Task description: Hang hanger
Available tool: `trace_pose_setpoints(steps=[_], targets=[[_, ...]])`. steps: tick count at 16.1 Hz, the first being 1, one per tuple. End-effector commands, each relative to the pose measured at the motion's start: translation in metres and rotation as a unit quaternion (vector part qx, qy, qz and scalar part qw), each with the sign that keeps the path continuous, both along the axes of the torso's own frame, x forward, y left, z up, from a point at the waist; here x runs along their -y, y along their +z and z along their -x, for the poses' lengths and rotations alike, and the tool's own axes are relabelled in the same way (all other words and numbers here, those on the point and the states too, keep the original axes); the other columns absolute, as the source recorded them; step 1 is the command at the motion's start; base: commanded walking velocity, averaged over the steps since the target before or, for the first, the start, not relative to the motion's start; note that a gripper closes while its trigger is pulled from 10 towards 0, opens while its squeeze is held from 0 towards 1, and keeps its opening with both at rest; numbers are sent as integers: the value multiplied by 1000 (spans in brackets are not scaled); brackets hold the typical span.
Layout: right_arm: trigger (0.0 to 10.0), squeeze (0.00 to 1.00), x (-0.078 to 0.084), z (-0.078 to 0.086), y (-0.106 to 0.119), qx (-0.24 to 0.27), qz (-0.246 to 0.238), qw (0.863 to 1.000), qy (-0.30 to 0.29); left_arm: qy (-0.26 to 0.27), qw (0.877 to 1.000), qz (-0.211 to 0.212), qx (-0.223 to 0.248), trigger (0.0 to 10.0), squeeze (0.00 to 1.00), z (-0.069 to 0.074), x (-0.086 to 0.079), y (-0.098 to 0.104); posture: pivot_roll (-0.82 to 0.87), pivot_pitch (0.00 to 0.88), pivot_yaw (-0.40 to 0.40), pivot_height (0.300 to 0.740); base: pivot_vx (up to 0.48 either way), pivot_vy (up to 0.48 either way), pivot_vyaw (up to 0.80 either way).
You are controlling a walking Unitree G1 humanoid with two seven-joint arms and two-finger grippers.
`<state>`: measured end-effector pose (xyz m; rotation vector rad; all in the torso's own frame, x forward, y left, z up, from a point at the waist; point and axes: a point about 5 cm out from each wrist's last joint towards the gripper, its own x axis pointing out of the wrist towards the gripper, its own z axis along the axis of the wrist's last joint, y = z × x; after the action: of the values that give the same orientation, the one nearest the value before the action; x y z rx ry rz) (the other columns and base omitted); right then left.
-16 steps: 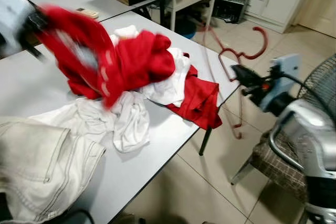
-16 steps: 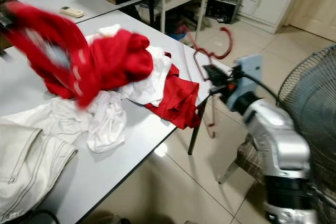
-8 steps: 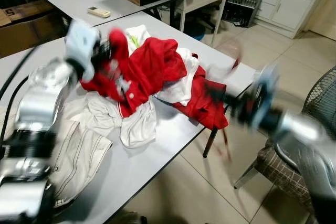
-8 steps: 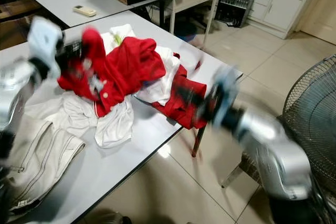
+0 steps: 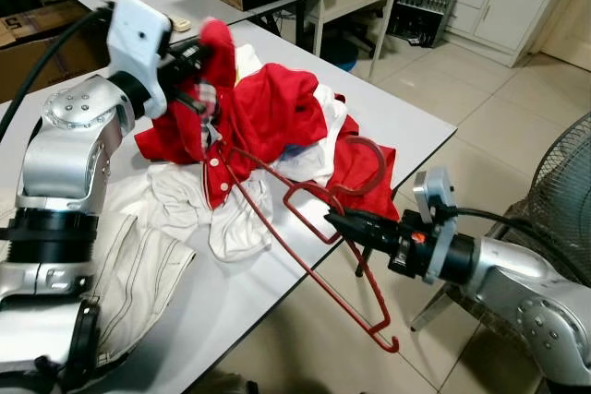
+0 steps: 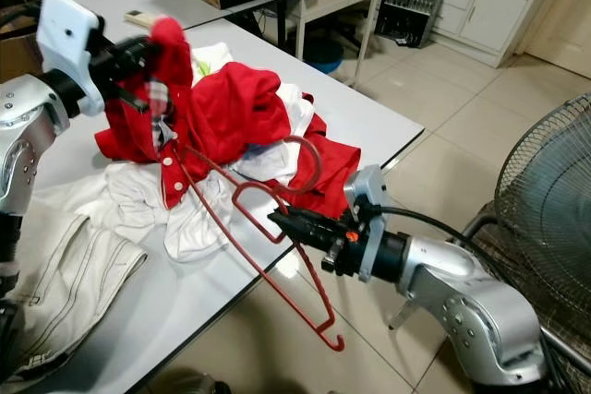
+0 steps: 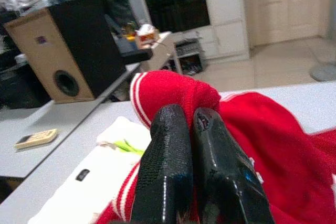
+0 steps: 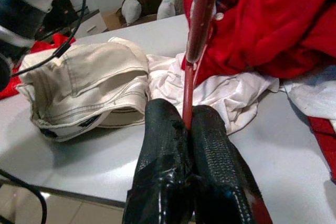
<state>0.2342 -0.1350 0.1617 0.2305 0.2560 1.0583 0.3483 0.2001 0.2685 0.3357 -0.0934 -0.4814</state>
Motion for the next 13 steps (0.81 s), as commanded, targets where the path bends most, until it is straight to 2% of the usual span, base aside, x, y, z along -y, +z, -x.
trace_pose_setpoints(steps=[1,3,5,7,8,9,11,12,13], targets=[[10000,0,14,-14,-7,-17,25,997,-65,-13,1000,-14,-1,0,0,4,3,3,-94,0,6,740,0,0,0],[10000,0,22,-20,-14,-33,47,993,-104,-5,1000,-20,2,0,0,4,0,4,-95,0,5,740,0,0,0],[10000,0,22,-20,-14,-33,47,993,-104,-5,1000,-20,2,0,0,4,0,4,-95,0,5,740,0,0,0],[10000,0,53,-41,-2,2,46,976,-214,68,996,-37,47,0,0,6,-28,25,-103,0,-3,740,0,0,0],[10000,0,69,-49,18,54,17,965,-257,117,988,-36,94,0,0,8,-46,43,-105,0,-5,740,0,0,0],[10000,0,76,-55,39,98,-14,956,-276,136,980,-38,142,0,0,13,-57,65,-106,0,-6,740,0,0,0],[10000,0,79,-61,58,131,-40,948,-287,125,975,-28,184,0,0,21,-59,89,-106,0,-10,740,0,0,0],[10000,0,76,-62,68,144,-60,949,-272,93,981,-34,166,0,0,27,-57,96,-94,0,-20,740,0,0,0],[10000,0,69,-61,60,132,-43,958,-251,13,997,-46,62,0,0,30,-38,65,-87,0,-22,740,0,0,0]])
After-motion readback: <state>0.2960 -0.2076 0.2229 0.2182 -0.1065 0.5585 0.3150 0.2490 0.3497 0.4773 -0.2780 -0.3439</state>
